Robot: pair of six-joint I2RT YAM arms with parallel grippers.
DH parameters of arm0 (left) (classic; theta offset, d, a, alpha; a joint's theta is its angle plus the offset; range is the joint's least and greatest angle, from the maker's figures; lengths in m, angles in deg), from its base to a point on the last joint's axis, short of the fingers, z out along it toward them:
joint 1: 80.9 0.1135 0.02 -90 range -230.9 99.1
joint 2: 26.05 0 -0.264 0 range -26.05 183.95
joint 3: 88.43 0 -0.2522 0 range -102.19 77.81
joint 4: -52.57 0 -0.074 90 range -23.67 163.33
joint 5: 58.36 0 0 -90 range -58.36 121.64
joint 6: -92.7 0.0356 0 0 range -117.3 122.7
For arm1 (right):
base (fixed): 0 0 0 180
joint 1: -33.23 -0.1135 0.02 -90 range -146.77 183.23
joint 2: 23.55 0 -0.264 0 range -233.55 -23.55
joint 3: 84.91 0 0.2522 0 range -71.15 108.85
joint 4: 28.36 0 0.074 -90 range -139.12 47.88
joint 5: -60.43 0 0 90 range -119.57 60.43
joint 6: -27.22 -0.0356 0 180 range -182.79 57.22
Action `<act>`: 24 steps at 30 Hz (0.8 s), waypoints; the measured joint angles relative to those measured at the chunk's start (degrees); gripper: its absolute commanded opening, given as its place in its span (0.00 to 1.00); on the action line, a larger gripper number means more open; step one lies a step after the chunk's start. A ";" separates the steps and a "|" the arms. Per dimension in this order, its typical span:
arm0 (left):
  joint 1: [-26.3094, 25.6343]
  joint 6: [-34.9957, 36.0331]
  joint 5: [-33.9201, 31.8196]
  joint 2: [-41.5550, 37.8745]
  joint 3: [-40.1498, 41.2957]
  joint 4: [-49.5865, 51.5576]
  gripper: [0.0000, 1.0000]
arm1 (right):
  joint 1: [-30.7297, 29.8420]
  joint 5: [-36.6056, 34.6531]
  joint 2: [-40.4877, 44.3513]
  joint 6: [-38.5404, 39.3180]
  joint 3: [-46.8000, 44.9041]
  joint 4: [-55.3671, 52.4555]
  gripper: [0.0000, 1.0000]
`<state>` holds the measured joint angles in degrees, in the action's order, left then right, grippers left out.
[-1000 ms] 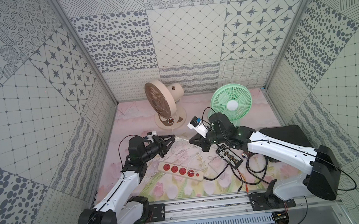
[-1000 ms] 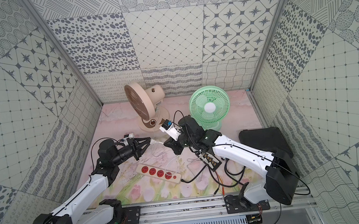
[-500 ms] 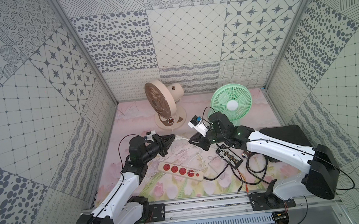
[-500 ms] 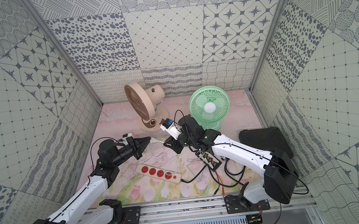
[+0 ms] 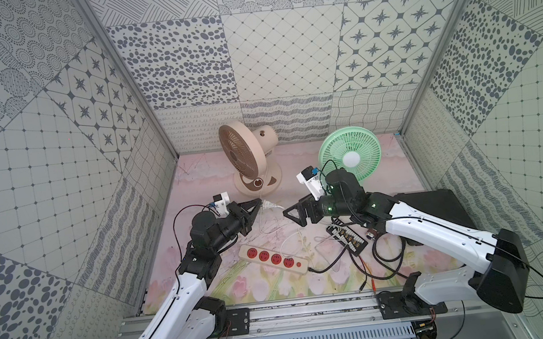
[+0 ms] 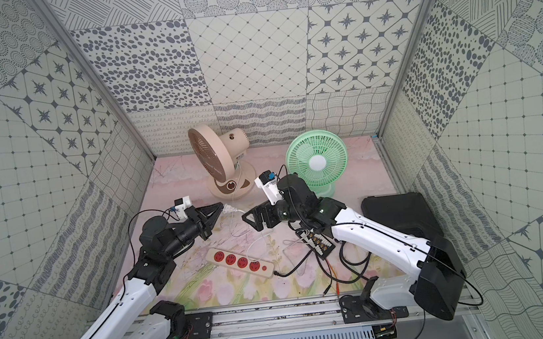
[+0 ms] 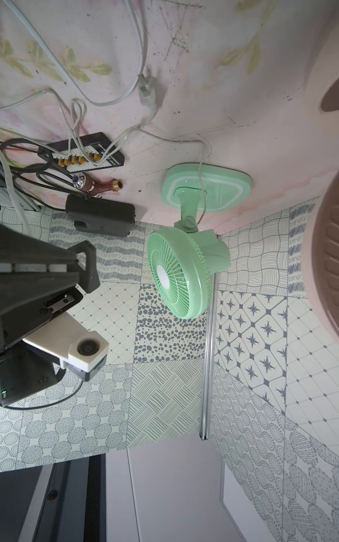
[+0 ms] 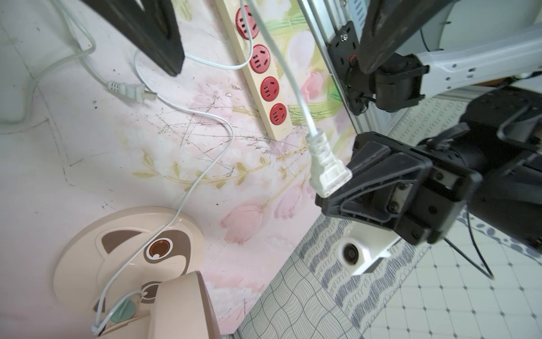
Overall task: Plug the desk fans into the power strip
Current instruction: Pick up the plug from the center of the board.
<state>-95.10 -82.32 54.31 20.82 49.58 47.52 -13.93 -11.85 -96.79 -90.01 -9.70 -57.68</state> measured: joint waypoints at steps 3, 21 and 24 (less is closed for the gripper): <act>-0.33 1.66 -2.80 1.62 -2.60 0.31 0.00 | 0.00 -0.33 3.02 -4.22 0.02 0.09 0.97; 0.37 11.87 -7.45 23.96 -40.46 -1.68 0.00 | -2.91 1.11 5.22 -18.93 -0.20 14.25 0.97; 0.55 12.31 -7.48 23.15 -35.65 -3.56 0.00 | -4.81 0.85 2.51 -20.48 -0.20 18.64 0.97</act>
<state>-94.55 -70.01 46.84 43.97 13.93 43.96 -18.74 -11.00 -94.27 -110.49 -9.90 -39.03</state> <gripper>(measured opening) 0.102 0.970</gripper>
